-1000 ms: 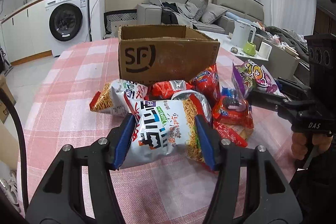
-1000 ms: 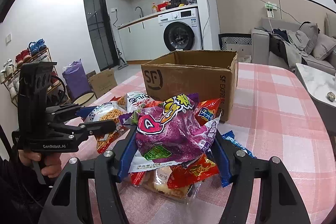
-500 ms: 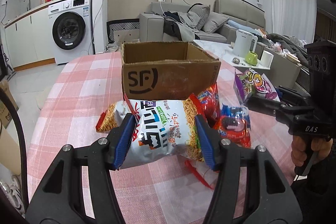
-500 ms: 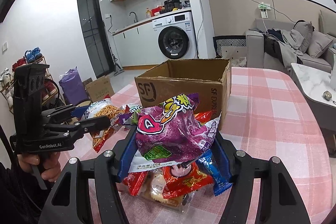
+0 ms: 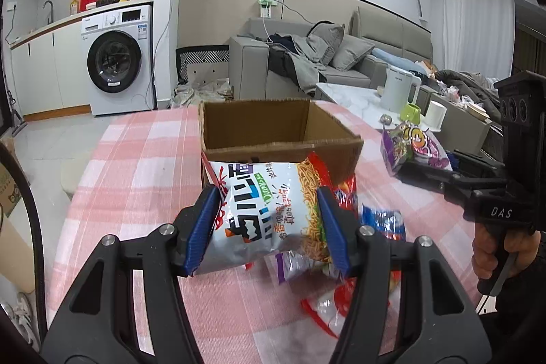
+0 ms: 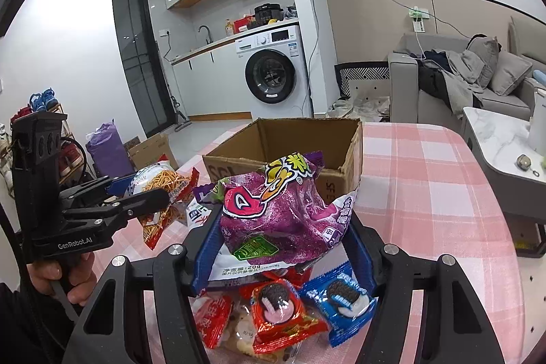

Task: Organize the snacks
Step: 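Lift the white noodle bag with the left gripper while the right gripper lifts the purple bag, then lower both bags into the SF box and open both grippers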

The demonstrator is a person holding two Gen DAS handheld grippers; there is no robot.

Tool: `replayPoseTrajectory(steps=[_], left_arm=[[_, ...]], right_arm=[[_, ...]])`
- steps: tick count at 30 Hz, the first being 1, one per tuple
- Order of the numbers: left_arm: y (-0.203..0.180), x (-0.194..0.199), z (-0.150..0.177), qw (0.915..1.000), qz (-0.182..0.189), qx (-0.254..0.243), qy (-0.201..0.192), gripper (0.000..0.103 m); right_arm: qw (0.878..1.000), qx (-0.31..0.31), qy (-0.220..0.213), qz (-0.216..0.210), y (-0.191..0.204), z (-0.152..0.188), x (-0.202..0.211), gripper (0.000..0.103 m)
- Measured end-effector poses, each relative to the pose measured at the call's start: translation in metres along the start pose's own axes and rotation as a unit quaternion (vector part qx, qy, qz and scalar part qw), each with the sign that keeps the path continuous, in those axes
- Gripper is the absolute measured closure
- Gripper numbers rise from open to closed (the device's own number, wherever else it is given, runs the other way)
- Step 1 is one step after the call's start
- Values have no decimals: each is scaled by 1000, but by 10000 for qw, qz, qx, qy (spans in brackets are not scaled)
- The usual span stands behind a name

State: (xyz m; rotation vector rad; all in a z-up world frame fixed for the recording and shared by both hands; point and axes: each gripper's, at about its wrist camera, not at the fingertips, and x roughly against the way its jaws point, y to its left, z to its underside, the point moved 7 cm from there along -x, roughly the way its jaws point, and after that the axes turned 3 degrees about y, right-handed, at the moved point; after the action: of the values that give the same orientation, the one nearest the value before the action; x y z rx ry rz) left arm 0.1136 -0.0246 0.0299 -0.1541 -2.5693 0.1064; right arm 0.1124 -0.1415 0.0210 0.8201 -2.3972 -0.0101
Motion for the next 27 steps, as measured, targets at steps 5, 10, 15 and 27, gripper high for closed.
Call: replayPoseTrajectory(steps=[5, 10, 15, 27], left_arm=[[2, -2, -21, 9999, -43, 22, -116, 47], [4, -10, -39, 9998, -108, 59, -154, 47], [8, -25, -56, 9996, -165, 81, -191, 47], [20, -71, -83, 9995, -284, 24, -136, 47]], right_arm=[[10000, -61, 41, -56, -1, -13, -7, 36], [9999, -63, 122, -63, -3, -26, -18, 36], [9998, -26, 186, -25, -4, -36, -30, 36], [9991, 28, 406, 141, -14, -53, -64, 36]])
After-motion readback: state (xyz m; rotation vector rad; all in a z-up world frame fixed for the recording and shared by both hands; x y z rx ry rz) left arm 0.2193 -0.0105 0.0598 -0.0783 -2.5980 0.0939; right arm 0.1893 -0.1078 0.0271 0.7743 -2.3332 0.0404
